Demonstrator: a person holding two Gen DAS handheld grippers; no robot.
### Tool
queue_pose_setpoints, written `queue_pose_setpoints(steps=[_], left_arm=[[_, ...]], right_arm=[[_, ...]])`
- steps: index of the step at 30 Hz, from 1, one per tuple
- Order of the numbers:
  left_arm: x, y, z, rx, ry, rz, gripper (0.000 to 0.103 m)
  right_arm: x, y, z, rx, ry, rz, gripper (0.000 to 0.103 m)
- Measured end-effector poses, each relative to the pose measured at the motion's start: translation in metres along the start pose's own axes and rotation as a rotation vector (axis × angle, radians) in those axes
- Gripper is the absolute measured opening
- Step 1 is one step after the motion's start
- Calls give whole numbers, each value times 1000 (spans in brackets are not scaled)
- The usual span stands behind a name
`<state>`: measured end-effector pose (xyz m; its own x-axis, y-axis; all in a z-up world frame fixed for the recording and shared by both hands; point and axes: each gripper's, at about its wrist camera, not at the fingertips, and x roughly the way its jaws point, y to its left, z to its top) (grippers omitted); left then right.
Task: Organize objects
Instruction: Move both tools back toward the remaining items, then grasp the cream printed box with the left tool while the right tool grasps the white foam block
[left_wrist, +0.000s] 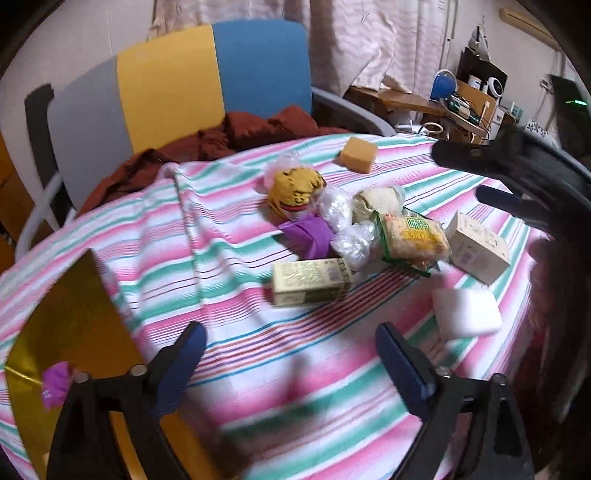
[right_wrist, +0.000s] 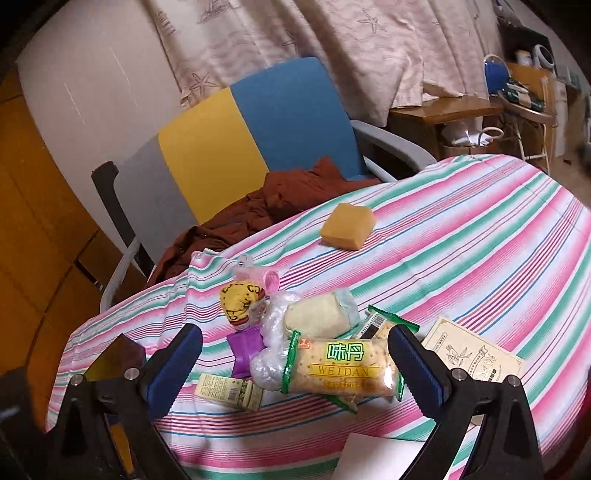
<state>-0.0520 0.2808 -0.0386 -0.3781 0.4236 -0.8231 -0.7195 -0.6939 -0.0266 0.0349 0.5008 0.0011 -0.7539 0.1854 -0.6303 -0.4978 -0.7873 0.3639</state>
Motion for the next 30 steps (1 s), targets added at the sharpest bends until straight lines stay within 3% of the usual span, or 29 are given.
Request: queue_pose_setpoints(steps=[3,15,17,18,20,30], left_arm=[[27,-3,9,-20,50,8,102],[81,-15,30,-22,94,32,102],[88,-12,31,-40,107,23,98],[88,-10,30,-46,106,17,86],[92,-6,29,-65,114,-4,77],[62,-9,8,-63,42,-34,76]], right_arm=[[-3,-2,1,6,-12,2,102],[1,-25,6,139,12,31,103],[2,-24,6,138,17,31,103],[2,-24,6,136,19,30,103],[3,-24,5,132,22,28,103],[11,-21,3,104,62,32,103]])
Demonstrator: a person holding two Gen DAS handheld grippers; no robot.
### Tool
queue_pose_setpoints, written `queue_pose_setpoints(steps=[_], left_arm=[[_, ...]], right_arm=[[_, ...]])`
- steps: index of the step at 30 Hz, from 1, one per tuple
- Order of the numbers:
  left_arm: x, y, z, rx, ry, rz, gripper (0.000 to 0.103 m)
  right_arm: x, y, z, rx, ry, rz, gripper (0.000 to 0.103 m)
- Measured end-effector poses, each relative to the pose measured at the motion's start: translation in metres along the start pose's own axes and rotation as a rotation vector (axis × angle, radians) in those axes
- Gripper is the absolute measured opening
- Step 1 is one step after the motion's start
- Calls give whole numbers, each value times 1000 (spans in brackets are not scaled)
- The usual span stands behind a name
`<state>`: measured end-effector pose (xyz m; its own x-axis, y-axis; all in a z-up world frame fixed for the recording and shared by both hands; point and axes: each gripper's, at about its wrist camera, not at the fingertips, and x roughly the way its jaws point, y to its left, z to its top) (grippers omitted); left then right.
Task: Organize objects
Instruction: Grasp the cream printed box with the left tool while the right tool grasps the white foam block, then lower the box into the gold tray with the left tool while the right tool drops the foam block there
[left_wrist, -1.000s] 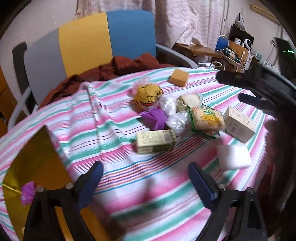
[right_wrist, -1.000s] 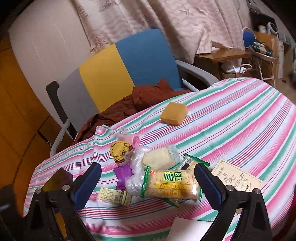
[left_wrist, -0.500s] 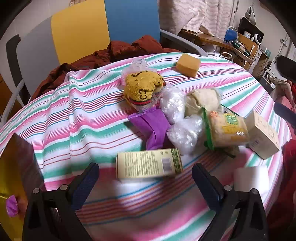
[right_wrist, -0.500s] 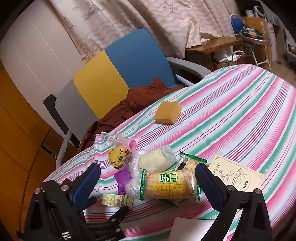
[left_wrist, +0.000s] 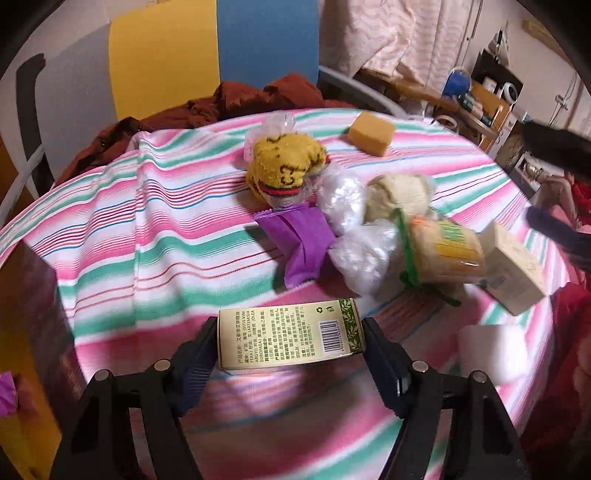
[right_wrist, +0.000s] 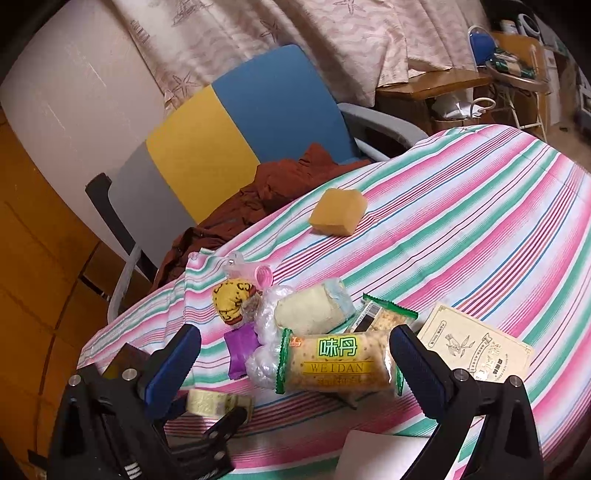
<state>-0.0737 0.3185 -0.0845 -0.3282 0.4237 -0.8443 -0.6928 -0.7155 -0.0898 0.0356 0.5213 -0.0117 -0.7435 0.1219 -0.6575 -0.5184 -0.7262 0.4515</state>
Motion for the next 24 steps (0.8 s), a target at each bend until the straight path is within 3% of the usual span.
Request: queue_pose_setpoints(steps=[6,11,20,24], left_arm=[[-43,3,-18,-9,-59,-23,76],[-82,12,-32,7,-117,-33,76],[-121,51,-60,-91,-165,-55,76],[-137,72,-74,-143,-181,-39,76]], right_arm=[[11,12,-10,-51,101,54,103],[15,29,-19,-165,271,130,103],[29,34,-51,-568,605,-42,103],[48,36,-68,-682,692,-138,103]])
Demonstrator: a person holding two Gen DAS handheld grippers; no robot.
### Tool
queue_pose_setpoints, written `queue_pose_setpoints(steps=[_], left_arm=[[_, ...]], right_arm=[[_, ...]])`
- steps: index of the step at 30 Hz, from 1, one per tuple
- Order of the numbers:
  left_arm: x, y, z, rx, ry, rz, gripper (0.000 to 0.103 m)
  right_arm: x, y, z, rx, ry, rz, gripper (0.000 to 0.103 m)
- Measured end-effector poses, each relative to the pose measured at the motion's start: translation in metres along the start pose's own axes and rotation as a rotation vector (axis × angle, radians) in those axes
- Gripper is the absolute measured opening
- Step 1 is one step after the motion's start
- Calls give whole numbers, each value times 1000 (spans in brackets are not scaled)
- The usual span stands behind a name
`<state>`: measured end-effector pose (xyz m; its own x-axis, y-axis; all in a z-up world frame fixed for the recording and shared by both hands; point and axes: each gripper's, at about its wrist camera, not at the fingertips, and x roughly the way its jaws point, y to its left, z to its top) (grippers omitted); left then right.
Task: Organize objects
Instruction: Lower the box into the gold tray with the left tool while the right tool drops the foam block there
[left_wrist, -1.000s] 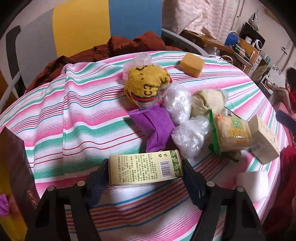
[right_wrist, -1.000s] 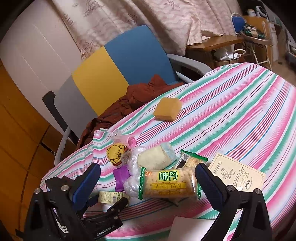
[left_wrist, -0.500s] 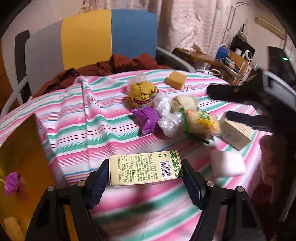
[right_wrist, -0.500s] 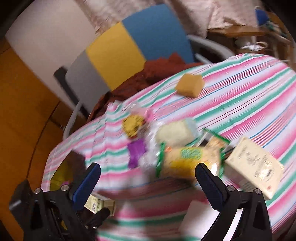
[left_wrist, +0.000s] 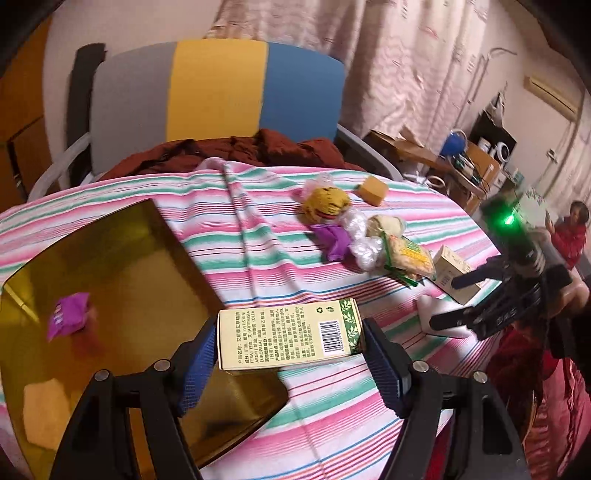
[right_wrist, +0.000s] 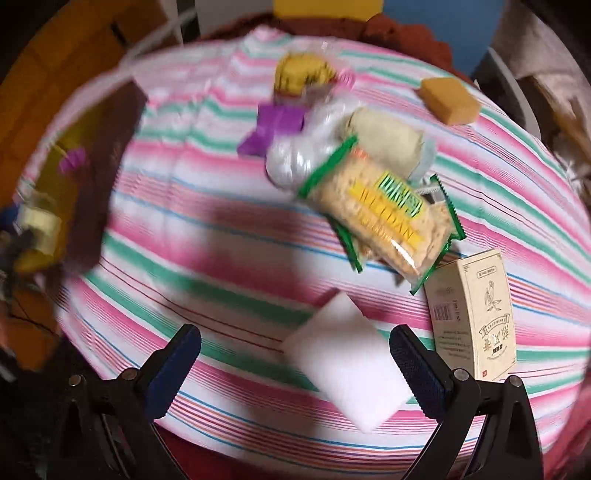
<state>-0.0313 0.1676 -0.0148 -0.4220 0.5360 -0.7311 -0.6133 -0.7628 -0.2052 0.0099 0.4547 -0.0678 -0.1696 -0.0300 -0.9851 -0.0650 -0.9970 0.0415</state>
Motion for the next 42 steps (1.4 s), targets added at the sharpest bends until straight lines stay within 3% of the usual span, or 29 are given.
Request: queue_pose_setpoints(steps=[3,9,14,15,18,22,26,31,37,41,42], left_arm=[[-13,16,-5,-36,-15,18,76],[-43,58,-22,-126,-47,75,77],[-59,91,-39,-202,-48,139,77],[-62,97,-43,-216,-47,154,77],[-73,115,-54,-256,-52,197,77],[-85,137,-66,-309,-61,244,77],[-97,154,-77,-352,-74,284,77],[-102,164,-88,-376,-70,307,77],[-96,164,-90,-361,-53,301,77],[-87,169,-94,-373,-33,311,78],[-85,171,-95,-375,-32,310,84]], right_arm=[[20,0,2,-35,83,-104,103],[47,-24,0,19,165,-132,103],[58,-43,-4,85,174,-61,102],[58,-44,-5,96,165,-49,100],[49,-39,-10,87,123,-24,82],[42,-19,-17,43,94,10,77],[22,3,-15,21,-2,10,77],[-31,27,-1,43,-218,65,78],[-86,112,32,20,-428,288,82],[-90,172,55,3,-488,416,84],[-87,186,57,0,-484,444,85]])
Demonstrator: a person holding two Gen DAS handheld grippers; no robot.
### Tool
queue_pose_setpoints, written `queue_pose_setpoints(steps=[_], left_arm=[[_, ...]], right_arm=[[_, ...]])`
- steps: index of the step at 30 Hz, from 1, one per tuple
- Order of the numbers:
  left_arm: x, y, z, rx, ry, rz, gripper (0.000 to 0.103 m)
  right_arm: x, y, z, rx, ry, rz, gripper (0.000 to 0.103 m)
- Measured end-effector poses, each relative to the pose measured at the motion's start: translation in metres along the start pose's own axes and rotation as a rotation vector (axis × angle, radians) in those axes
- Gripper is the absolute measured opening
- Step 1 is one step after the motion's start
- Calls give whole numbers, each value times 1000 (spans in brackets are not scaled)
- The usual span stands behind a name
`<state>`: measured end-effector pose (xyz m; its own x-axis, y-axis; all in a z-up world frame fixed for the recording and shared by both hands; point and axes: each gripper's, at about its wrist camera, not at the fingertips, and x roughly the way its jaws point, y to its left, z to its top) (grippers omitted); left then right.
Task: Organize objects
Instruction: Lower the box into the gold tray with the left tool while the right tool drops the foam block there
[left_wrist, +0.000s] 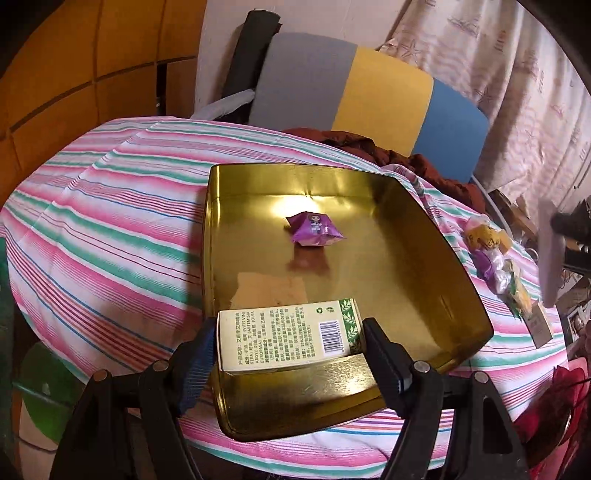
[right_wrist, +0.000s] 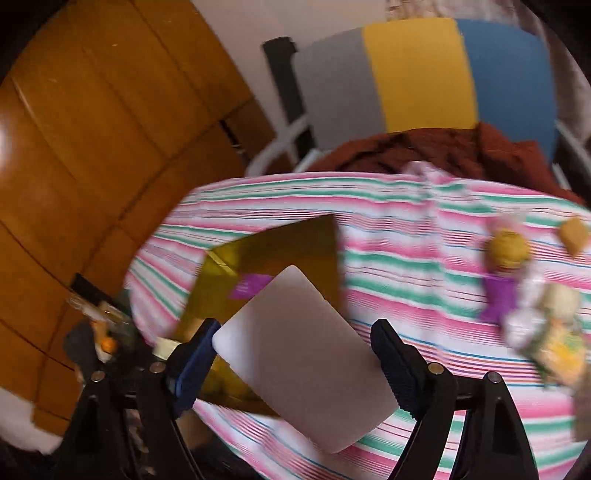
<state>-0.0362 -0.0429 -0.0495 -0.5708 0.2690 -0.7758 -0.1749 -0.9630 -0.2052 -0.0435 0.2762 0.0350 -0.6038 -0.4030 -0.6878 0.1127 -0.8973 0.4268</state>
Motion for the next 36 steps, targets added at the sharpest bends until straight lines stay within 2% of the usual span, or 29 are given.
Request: queue_pose_setpoints(steps=[2,4,7,10,12,14,19,21,22,24,26,36], left_arm=[[5,1,-1,5,14,13,88],[4,2,-2,7,7,19,89],[-2,7,-2,-6,-10,28,89],[-10,15,-2,-34,-43,49,89],[-17,18,0,-49,-75,70,89],[-20,18,3,-57,-97,82,89],[-26,8,9,-29,-130,129,89],[-27,3,10,-14,-138,143,89],[-27,2,10,-7,-139,147,89],[-27,-3,10,5,-135,155,89],[-28,-8,11,17,-137,163,89],[-28,-32,9,93,-146,166,89]], right_arm=[[20,24,0,5,14,54,89],[41,41,-1,5,42,80,100],[66,53,-10,22,86,131,103],[79,60,-22,-4,102,143,103],[78,61,-27,-30,82,115,103],[68,67,-33,-98,20,60,103],[41,97,-49,-334,-241,-212,103],[37,102,-54,-356,-304,-277,103],[39,99,-55,-332,-293,-290,103],[47,87,-54,-250,-217,-255,103],[50,74,-56,-172,-193,-239,103],[35,56,-67,-107,-248,-312,103]])
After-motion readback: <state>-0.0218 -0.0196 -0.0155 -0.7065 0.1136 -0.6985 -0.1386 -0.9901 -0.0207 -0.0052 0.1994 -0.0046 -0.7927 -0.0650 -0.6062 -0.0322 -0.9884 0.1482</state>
